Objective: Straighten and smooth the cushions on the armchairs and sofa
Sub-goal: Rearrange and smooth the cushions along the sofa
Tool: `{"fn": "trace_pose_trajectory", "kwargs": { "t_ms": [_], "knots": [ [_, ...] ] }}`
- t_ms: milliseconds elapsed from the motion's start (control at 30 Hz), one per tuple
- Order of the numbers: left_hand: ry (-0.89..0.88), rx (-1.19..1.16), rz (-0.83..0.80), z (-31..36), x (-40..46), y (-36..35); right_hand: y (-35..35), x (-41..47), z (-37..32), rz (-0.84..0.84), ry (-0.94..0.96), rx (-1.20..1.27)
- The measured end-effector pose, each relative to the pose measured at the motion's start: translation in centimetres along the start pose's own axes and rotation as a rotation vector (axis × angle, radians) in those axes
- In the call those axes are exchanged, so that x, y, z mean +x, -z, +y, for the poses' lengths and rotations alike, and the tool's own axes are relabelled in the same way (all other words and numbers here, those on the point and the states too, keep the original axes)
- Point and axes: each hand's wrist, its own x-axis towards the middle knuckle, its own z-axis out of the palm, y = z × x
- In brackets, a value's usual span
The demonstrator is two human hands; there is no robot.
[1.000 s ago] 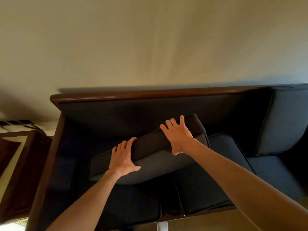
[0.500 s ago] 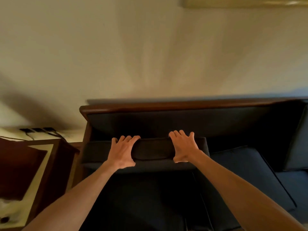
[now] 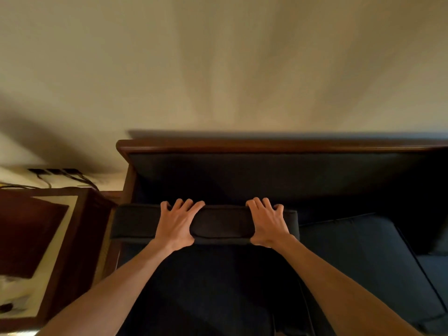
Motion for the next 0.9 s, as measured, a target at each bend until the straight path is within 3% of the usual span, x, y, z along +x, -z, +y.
{"fn": "trace_pose_trajectory", "kwargs": {
  "t_ms": [567,767,900],
  "knots": [
    [0.059,0.016,-0.013,-4.6,5.9,0.4,1.1,7.8,0.0,0.067,0.029,-0.005],
    [0.163,-0.078,0.063,-5.6,8.9,0.8,1.5,10.6,0.6,0.153,-0.083,0.062],
    [0.173,-0.112,0.019,-6.1,9.7,0.1,1.6,11.9,-0.4,0.109,-0.138,0.041]
  ]
}}
